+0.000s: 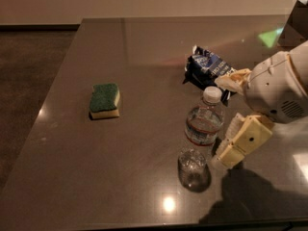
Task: Knock water bottle over
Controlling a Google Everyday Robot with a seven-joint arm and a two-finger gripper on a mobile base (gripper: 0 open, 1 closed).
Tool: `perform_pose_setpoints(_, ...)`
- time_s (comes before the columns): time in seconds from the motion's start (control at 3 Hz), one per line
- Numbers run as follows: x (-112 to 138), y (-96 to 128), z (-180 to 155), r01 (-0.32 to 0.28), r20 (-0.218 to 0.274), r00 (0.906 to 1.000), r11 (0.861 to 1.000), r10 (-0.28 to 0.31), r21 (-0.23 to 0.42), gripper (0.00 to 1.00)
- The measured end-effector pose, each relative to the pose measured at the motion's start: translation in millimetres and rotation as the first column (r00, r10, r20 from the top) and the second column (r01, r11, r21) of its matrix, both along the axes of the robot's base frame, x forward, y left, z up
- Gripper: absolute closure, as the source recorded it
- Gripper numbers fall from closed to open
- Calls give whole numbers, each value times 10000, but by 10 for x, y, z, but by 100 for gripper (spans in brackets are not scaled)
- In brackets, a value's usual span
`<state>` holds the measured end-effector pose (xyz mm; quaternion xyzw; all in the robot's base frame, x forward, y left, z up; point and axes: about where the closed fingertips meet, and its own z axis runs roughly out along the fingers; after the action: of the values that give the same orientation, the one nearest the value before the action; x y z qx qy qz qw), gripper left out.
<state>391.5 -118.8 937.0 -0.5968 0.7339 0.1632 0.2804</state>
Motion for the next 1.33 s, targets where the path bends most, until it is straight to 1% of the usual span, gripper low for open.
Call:
perform_pose_setpoints(0.33,16,82,-49,-10,-120,9999,9981,17,618,15)
perform_pose_setpoints(0.67,26,129,-62,-10,-264,9996,9936,40,1128,38)
perform_pose_setpoints(1.0,37,146,-27,-77,-449,9989,9872,150,1591,69)
perform_pose_setpoints(1.33,92,112,80,-103,-628,9979,9927,180,1205,92)
